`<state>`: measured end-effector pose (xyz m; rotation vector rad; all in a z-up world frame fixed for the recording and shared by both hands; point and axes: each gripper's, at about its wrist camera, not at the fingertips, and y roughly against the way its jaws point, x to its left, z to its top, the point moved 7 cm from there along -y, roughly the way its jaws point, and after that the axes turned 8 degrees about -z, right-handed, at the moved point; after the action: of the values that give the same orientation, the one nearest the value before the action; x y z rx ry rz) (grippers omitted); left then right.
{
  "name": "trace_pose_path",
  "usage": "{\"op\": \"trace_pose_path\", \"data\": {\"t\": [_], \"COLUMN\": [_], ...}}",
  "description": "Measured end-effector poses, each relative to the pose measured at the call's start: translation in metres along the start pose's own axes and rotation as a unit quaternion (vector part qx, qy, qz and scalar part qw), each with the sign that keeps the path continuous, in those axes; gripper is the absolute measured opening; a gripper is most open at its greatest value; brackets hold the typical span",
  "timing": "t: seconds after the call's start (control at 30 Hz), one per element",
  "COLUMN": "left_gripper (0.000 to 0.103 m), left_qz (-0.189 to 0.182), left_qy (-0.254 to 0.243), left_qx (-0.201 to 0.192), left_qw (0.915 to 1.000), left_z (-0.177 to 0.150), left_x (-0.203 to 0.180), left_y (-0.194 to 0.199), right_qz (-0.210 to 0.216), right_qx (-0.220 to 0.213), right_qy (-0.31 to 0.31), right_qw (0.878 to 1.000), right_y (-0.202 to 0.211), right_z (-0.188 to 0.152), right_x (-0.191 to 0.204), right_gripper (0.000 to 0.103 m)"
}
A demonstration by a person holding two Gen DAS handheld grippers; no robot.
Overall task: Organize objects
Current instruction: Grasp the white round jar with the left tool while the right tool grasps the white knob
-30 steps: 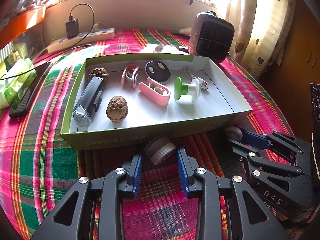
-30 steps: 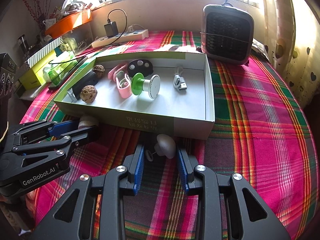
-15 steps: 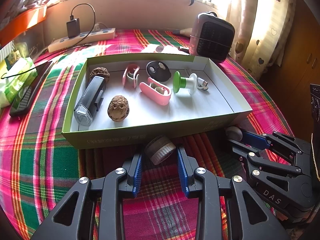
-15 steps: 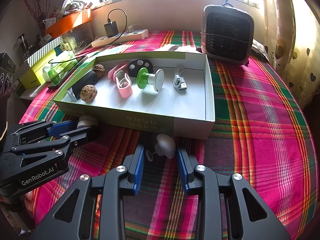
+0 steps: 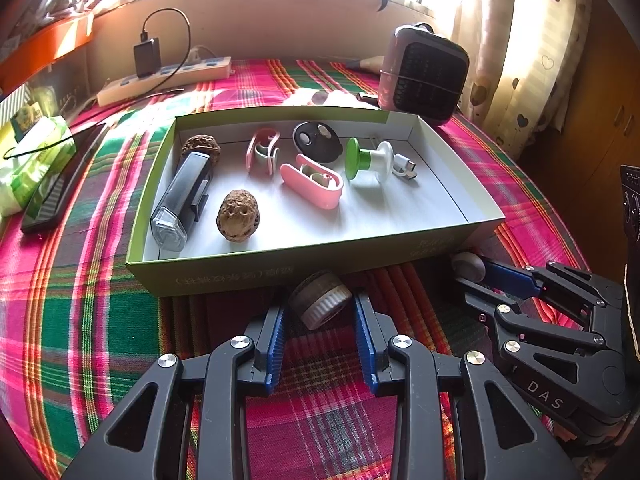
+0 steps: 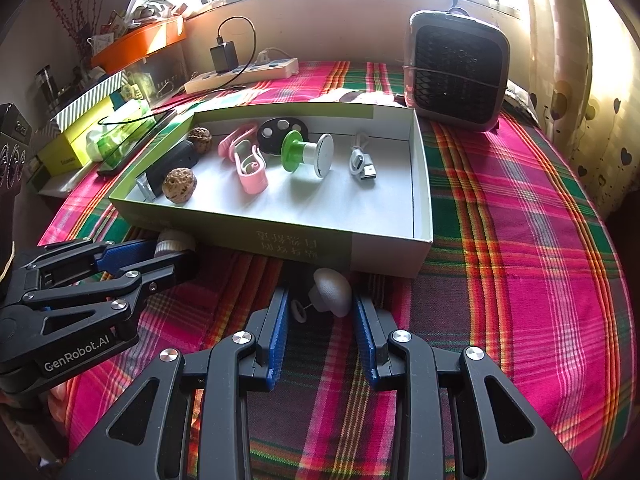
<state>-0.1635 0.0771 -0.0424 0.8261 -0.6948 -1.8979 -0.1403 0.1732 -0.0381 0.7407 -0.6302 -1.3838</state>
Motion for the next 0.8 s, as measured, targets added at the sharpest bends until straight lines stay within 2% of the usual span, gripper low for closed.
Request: {"op": "trace_pose_path", "data": {"t": [0.8], "left_gripper": [0.029], "left_qz": [-0.002], "left_qy": [-0.005], "left_qx": [-0.009], "left_qw": [0.9999], "left_z": [-0.001], "left_x": [-0.002], "left_y": [0.010], "right_qz": [0.007], "right_qx": [-0.005], "right_qy": [-0.002], "right_qw": [1.000], "right_y": [0.005], "right_z": [-0.001], "right_x": [0.005], "right_gripper": [0.032]}}
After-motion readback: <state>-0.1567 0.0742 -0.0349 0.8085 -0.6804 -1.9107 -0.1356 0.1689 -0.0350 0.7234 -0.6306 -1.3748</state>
